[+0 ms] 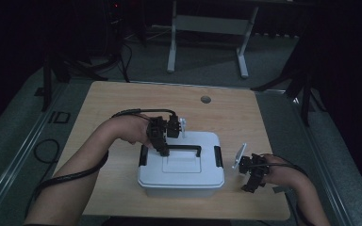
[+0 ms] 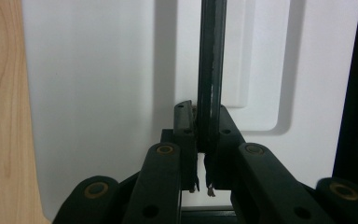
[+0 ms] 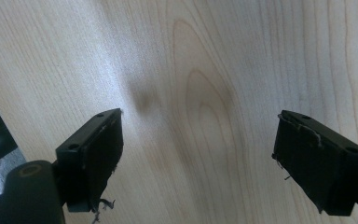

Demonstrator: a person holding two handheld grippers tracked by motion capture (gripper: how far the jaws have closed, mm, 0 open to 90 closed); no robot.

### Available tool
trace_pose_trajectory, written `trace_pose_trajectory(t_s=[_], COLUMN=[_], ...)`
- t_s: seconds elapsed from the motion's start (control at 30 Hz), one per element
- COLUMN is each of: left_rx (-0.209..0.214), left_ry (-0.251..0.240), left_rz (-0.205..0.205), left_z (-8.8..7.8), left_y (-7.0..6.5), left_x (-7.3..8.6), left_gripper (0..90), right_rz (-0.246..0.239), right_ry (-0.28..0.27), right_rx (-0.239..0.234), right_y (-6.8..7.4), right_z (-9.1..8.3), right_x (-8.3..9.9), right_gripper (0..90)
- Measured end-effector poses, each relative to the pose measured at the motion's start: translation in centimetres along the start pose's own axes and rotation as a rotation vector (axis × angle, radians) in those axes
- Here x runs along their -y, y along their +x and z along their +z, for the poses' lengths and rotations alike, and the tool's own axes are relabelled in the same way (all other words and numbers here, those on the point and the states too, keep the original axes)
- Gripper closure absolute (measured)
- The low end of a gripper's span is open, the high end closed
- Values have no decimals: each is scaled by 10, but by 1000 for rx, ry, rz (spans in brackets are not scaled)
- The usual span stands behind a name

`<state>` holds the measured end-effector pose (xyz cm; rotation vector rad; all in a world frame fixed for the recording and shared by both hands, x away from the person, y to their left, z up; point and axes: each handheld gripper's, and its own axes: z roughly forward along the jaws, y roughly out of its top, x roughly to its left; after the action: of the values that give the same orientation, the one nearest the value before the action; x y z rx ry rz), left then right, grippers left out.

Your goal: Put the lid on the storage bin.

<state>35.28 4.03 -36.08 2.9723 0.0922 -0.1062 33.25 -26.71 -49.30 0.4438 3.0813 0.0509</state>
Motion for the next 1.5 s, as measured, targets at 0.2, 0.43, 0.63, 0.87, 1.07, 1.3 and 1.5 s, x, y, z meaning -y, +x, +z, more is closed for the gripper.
trace_pose_trajectory(t_s=[0.2,0.43,0.63,0.87,1.07,1.3,1.5], left_rx=[-9,32,24,-75,-75,-121,-138], left_ry=[26,-2,11,-76,-125,-183,-221], left_rz=[6,-10,-18,-85,-99,-107,-129], left_z=[6,11,11,6,2,-4,-8], left_y=[4,10,9,11,11,9,7], left_x=[-4,1,-1,3,14,32,52], left_gripper=[834,833,828,293,44,21,21], right_rz=[1,8,4,4,5,12,10], right_ry=[-2,1,3,1,-1,-3,6], right_rx=[0,-9,-10,-8,-9,-7,-9], right_y=[1,1,2,1,1,-1,-1], right_z=[0,3,4,3,1,0,2], right_x=[1,4,3,1,0,-1,0], right_gripper=[154,154,154,154,154,154,154])
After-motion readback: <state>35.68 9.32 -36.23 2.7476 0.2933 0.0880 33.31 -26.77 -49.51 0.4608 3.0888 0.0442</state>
